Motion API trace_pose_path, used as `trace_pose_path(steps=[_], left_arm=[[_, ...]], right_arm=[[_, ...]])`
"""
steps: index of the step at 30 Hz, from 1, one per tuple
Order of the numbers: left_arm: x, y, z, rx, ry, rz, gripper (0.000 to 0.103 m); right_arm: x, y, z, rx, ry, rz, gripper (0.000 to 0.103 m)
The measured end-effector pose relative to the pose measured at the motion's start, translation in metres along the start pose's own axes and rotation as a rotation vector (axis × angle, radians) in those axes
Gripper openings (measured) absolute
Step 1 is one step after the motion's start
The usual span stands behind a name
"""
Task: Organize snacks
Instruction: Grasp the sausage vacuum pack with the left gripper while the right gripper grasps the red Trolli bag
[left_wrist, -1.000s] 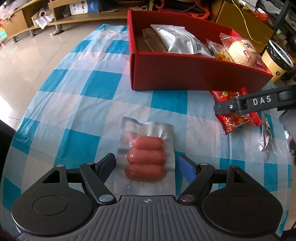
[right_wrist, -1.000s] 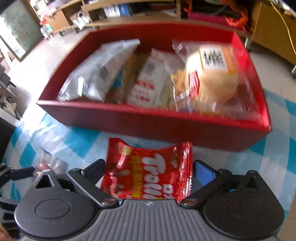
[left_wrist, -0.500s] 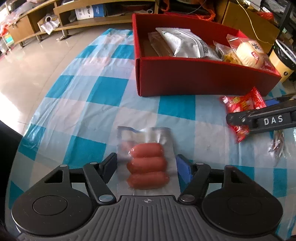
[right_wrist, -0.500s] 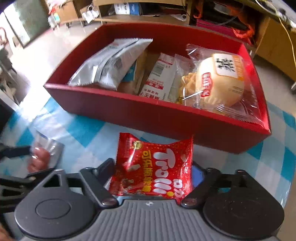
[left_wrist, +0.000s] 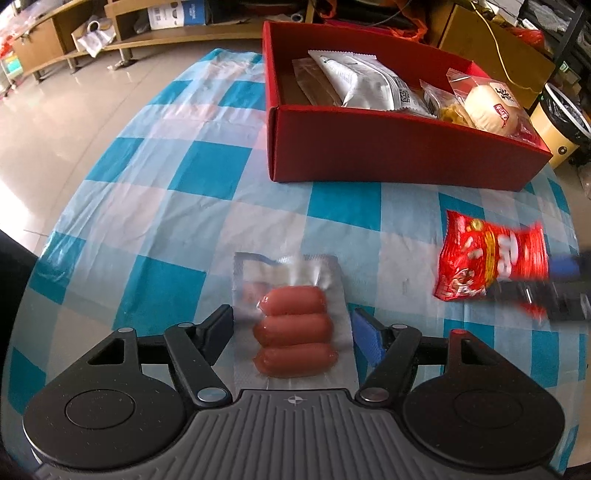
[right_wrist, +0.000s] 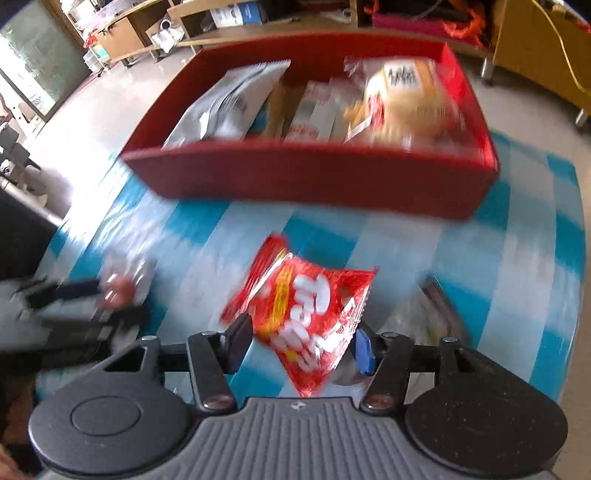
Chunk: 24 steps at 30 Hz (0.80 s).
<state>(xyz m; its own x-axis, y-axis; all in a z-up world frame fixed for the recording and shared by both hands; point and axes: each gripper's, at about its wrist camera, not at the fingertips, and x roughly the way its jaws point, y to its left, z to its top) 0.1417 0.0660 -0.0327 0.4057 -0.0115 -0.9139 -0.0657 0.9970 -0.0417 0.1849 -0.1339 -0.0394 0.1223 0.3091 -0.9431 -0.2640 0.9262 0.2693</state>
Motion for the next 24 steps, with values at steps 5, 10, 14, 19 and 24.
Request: trace_pose_path(steps=[5, 10, 14, 19, 24], left_arm=[[-0.001, 0.004, 0.0, -0.011, 0.001, -0.012, 0.077], [-0.002, 0.009, 0.002, -0.049, 0.005, -0.022, 0.081], [0.0, 0.006, 0.002, -0.047, 0.009, -0.021, 0.086], [0.002, 0.006, 0.004, -0.062, 0.012, -0.017, 0.093], [0.008, -0.001, 0.005, -0.036, 0.012, 0.047, 0.096]], right_arm=[[-0.021, 0.013, -0.032, -0.082, 0.027, 0.044, 0.059], [-0.018, 0.015, -0.014, -0.173, -0.052, -0.077, 0.082], [0.008, 0.022, 0.007, -0.192, -0.036, -0.065, 0.082], [0.035, 0.033, 0.008, -0.248, -0.003, -0.102, 0.082], [0.045, 0.038, 0.007, -0.24, 0.01, -0.108, 0.103]])
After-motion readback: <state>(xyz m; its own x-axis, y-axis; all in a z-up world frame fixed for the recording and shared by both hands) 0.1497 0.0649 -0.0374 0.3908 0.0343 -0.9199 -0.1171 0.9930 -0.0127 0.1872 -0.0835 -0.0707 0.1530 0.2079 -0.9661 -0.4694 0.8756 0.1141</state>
